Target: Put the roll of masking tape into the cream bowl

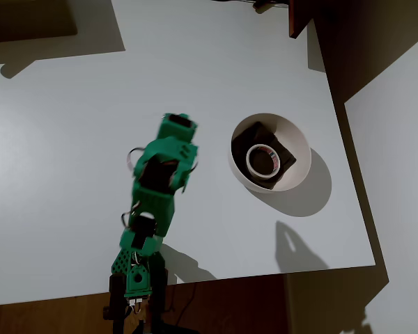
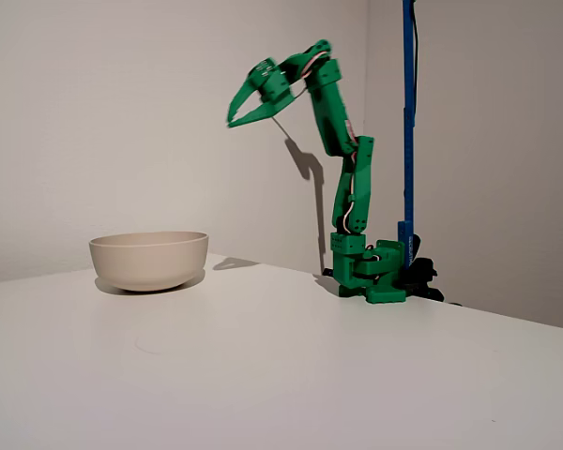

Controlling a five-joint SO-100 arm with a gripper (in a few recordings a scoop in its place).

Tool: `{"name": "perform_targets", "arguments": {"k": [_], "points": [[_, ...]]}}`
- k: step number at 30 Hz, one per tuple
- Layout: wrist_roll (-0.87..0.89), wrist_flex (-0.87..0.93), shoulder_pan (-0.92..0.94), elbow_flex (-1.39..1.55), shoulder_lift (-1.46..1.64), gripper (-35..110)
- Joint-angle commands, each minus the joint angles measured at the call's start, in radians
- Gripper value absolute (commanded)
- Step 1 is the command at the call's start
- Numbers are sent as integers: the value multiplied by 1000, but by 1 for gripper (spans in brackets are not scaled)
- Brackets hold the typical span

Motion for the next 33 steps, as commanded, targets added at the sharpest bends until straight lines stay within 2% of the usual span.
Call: {"name": "perform_targets", "arguments": {"k": [1, 10, 16, 24, 33], "points": [[-5, 86, -163, 152, 238, -8], [-25, -107, -413, 827, 690, -8], [-51, -272, -416, 1279, 927, -8], [-64, -433, -422, 1735, 1160, -8], [-100, -491, -422, 2108, 1440, -8]]}}
